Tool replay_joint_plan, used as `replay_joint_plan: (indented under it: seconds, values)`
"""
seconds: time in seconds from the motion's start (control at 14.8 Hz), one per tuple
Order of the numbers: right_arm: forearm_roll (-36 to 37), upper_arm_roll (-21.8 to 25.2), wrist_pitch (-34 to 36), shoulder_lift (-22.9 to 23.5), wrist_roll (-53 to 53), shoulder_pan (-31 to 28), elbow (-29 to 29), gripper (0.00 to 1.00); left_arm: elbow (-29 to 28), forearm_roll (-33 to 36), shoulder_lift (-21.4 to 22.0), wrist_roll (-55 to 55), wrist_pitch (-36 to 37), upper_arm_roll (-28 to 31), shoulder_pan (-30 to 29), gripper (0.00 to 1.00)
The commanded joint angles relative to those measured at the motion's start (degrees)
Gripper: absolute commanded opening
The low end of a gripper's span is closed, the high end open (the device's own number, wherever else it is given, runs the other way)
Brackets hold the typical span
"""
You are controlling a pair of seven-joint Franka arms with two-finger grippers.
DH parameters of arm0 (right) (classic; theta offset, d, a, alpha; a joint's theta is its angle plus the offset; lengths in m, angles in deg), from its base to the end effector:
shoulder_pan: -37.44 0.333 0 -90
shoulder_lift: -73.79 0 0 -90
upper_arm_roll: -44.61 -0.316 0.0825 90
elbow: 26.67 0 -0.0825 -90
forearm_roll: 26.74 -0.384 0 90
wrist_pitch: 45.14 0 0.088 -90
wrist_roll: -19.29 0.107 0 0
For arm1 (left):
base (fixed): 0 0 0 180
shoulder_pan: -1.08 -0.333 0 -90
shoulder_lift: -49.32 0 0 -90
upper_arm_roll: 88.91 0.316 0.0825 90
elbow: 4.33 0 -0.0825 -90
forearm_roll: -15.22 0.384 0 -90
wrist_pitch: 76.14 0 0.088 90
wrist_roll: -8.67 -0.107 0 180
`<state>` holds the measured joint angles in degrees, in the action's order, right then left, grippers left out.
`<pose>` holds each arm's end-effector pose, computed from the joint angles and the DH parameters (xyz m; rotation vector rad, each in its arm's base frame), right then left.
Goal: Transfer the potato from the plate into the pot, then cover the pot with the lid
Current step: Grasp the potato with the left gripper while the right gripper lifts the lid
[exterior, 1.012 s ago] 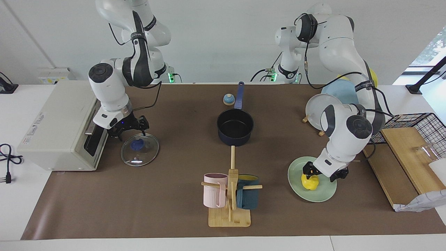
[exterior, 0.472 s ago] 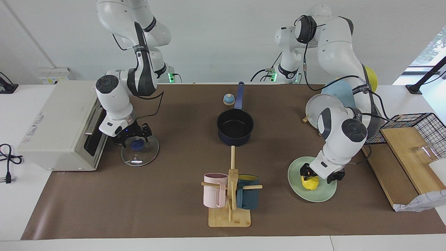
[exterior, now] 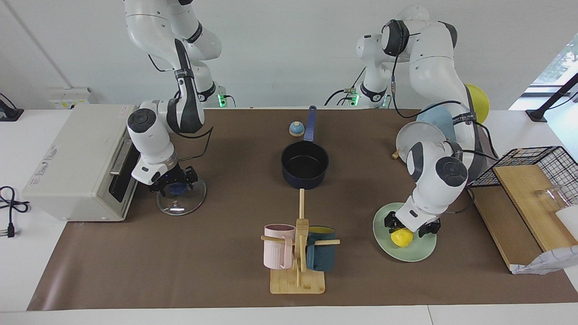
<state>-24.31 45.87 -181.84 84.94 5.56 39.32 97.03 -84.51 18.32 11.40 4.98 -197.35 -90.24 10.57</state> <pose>0.5639 0.0058 0.3107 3.0733 0.4352 0.0438 0.7187 -0.1314 0.3215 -3.0816 0.4260 -0.0878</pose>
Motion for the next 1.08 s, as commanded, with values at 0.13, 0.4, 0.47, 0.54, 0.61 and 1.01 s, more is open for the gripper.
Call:
replay_joint_plan:
  seconds: [0.13,0.4,0.47,0.54,0.61,1.01]
  values:
    - [-6.2,-0.4,6.9,-0.9,-3.7,-0.6,-3.1,1.00,-2.9,1.3,1.8,-0.4,-1.7,0.5,0.6,0.93]
    - [-6.3,-0.3,6.1,-0.9,-7.4,-0.6,-2.6,1.00,-3.1,3.1,1.8,-0.5,-2.4,0.5,0.5,0.82]
    - [-6.2,-0.3,4.9,-1.0,-7.5,-0.7,-2.0,1.00,-3.5,3.2,1.8,-0.5,-2.5,0.5,0.5,0.74]
    - [-6.2,-0.3,3.3,-1.1,-7.5,-0.7,-0.8,1.00,-3.7,3.8,1.9,-0.5,-2.6,0.5,0.5,0.65]
    - [-6.3,-0.3,2.4,-1.5,-7.5,-0.7,0.0,1.00,-3.8,4.4,1.9,-0.6,-2.7,0.5,0.5,0.54]
    - [-6.2,-0.2,3.0,-1.5,-8.7,-0.8,-0.3,0.63,-1.1,0.8,6.9,0.6,4.8,0.4,0.2,0.00]
